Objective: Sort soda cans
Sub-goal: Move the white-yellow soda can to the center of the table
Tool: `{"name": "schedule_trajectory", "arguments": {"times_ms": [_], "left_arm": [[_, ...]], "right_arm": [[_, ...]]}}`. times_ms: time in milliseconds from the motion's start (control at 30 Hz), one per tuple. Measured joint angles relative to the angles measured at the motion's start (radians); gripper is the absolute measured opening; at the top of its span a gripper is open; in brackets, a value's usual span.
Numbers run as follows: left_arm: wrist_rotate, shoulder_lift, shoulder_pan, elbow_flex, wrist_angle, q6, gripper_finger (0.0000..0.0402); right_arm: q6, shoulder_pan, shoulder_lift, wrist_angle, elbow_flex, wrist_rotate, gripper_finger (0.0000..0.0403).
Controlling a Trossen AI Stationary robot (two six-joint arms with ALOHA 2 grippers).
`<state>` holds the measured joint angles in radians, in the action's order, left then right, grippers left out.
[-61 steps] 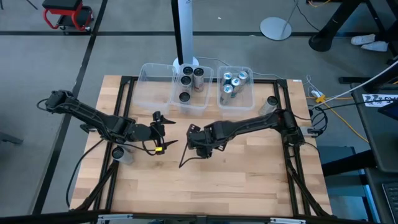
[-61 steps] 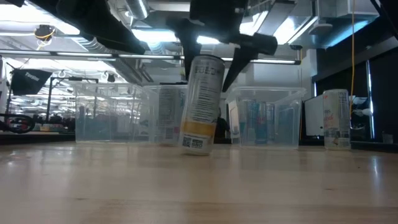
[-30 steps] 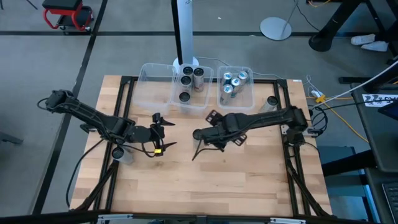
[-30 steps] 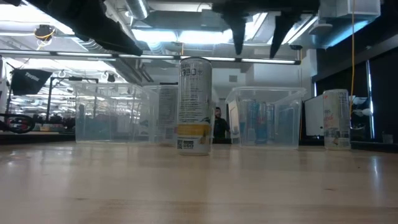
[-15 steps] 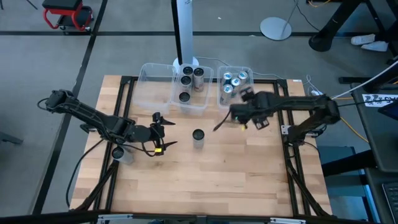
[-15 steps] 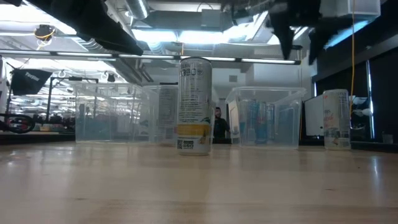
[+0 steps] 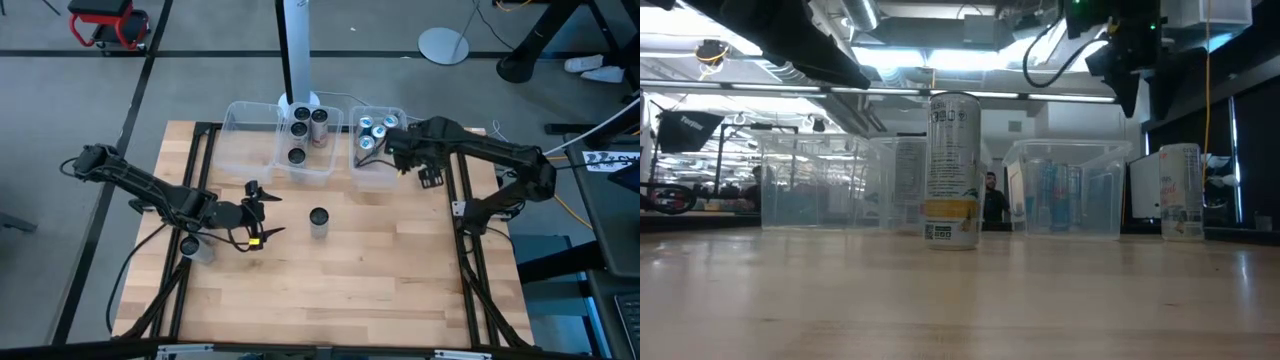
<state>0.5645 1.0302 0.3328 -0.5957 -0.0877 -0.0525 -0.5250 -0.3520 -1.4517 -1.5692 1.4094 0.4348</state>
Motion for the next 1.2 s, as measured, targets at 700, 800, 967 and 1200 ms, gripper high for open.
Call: {"name": "schedule_trajectory", "arguments": {"times_ms": [700, 800, 967, 1200], "left_arm": [[0.000, 0.001, 0.000, 0.000, -0.002, 0.000, 0.0373], [0.000, 0.001, 0.000, 0.000, 0.000, 0.000, 0.0373], [0.000, 0.001, 0.000, 0.000, 0.001, 0.000, 0.0373], [0.000, 0.001, 0.000, 0.000, 0.001, 0.000, 0.0373]], "right_arm": [[-0.111, -0.210, 0.002, -0.001, -0.172, -0.071, 0.0325], [-0.112, -0.227, 0.002, 0.002, -0.191, -0.047, 0.0325], [-0.138, -0.233, 0.002, 0.059, -0.219, -0.046, 0.0325], [-0.166, -0.233, 0.002, 0.138, -0.288, -0.070, 0.0325]]}}
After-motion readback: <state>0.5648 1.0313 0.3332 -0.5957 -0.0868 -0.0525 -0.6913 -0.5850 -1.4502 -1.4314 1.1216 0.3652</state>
